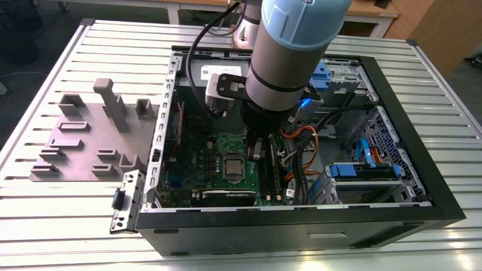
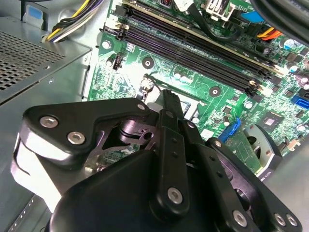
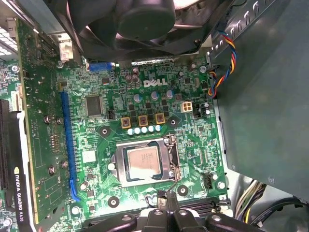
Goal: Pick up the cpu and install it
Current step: 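Install the first cpu locking lever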
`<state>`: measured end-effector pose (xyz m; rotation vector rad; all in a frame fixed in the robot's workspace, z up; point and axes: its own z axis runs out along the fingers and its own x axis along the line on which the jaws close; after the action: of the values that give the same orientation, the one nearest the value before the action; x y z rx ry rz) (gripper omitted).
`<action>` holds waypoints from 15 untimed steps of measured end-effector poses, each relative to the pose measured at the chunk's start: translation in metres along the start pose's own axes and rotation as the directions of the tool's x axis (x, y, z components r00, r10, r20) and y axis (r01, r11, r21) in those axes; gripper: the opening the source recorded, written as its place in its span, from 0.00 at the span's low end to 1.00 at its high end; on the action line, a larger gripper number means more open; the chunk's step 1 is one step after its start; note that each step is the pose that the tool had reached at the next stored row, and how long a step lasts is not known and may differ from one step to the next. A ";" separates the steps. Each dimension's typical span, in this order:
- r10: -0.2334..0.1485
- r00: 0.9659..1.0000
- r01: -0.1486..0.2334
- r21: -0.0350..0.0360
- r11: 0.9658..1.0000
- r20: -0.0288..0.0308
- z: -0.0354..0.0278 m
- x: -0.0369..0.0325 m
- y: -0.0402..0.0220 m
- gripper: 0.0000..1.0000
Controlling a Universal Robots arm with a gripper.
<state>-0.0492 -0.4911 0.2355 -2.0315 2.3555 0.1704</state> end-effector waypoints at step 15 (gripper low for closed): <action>-0.019 1.000 0.019 -0.001 1.000 -0.005 0.0003 0.0000 0.0002 0.11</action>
<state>-0.0494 -0.4911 0.2352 -2.0562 2.3391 0.1663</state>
